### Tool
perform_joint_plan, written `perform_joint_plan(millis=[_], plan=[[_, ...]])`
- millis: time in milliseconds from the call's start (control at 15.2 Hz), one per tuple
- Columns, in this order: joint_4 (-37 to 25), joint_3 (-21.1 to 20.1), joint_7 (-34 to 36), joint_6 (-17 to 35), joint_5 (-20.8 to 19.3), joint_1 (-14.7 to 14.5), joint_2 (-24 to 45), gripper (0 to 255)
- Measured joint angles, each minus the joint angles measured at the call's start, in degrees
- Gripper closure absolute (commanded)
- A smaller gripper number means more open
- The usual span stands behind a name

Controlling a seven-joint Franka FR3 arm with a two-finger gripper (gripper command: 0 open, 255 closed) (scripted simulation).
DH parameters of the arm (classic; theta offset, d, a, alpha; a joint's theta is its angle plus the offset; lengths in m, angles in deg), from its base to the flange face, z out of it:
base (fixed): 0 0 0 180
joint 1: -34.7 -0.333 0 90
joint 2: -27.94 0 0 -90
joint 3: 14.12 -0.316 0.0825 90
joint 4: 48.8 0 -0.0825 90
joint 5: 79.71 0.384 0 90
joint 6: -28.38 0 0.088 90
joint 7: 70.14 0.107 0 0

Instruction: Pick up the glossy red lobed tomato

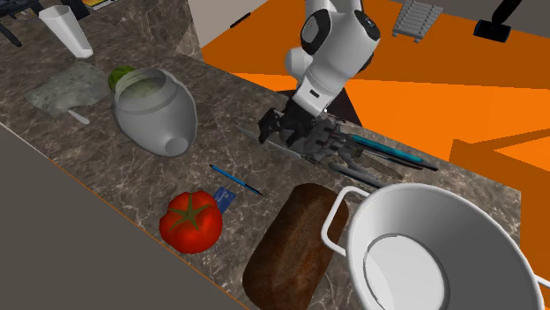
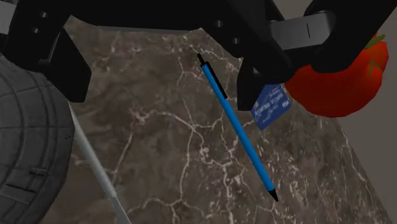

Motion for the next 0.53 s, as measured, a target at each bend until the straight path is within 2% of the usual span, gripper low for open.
perform_joint_plan(millis=[528], plan=[[-4.7, 3.3, -2.0, 16.1, -18.8, 4.7, 9.6, 0]])
